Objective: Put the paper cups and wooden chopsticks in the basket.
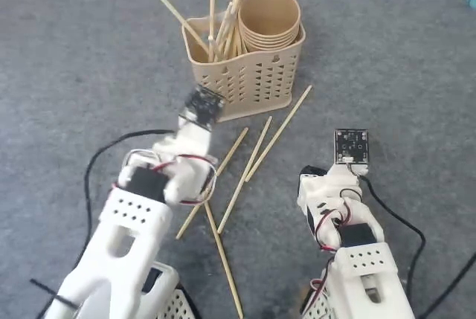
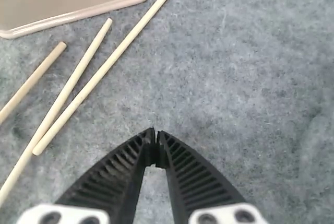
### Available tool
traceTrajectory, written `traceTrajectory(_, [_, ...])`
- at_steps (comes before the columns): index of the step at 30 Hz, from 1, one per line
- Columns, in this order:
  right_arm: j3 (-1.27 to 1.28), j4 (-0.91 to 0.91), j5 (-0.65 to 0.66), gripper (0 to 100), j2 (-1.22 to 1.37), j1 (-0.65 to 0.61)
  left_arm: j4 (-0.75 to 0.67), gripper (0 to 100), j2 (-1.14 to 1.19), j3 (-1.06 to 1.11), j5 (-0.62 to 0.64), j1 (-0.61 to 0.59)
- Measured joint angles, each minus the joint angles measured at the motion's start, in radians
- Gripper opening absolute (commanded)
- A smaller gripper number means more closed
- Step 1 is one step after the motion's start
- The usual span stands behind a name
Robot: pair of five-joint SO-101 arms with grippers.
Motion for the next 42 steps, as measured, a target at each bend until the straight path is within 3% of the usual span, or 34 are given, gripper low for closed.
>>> traceTrajectory(6, [0.000, 0.000, 0.000, 1.3, 0.000, 0.000, -0.084, 2, 0.213, -0.006, 0.000, 0.034])
traceTrajectory(16, [0.000, 0.000, 0.000, 1.3, 0.000, 0.000, -0.089, 6, 0.717, -0.276, 0.005, 0.035])
traceTrajectory(22, [0.000, 0.000, 0.000, 1.3, 0.000, 0.000, -0.087, 21, 0.718, -0.299, 0.003, 0.046])
traceTrajectory(42, [0.000, 0.000, 0.000, 1.3, 0.000, 0.000, -0.054, 19, 0.667, -0.292, 0.043, 0.115])
